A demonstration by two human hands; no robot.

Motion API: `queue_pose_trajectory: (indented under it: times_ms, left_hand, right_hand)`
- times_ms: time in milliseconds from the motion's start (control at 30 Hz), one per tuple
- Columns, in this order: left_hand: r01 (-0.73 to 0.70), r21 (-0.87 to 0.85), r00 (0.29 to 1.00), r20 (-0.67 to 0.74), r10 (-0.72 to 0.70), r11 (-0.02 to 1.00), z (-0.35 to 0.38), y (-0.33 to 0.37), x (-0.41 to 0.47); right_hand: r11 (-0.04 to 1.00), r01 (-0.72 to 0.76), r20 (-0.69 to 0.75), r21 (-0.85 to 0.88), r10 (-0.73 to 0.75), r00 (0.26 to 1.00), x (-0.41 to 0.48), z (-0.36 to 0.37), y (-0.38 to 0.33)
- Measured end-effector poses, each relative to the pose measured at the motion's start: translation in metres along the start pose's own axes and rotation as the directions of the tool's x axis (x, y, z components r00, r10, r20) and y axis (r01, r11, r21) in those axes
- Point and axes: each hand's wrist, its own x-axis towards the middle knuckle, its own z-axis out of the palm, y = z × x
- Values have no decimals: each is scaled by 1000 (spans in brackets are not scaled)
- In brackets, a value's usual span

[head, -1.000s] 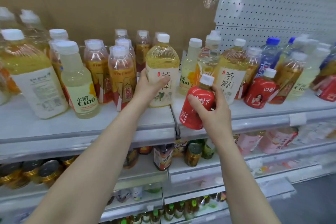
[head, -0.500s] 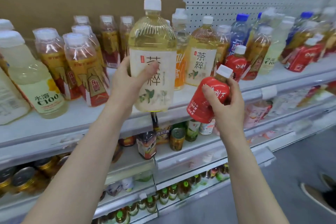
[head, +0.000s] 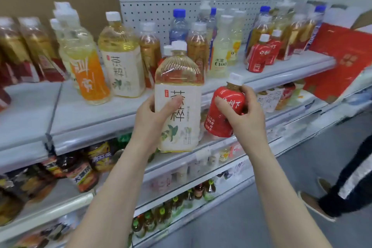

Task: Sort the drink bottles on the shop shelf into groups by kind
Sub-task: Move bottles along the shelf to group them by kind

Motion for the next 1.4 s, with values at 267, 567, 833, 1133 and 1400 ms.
queue_pose_trajectory:
  times_ms: [267, 567, 833, 1133, 1400]
  left_hand:
    - [33, 22, 997, 64, -34, 999, 134, -34, 43]
    - [-65, -12, 993, 101, 66, 998, 242, -51, 122]
    - [-59, -94, 998, -15, 58, 994, 292, -53, 190]
    - [-79, 1, 967, -243, 77, 997, 316, -66, 207]
    - [-125, -13, 866, -489, 102, 992, 363, -76, 187]
  right_hand:
    - [999, -22, -74, -32, 20, 997, 75, -113, 45]
    - [993, 52, -111, -105, -63, 992, 194, -188, 84]
    - [973, 131, -16, -188, -136, 991, 304, -217, 106]
    - [983, 173, 187, -60, -159, 969, 377, -205, 142]
    - [967, 249, 464, 61, -248, 850, 408, -203, 156]
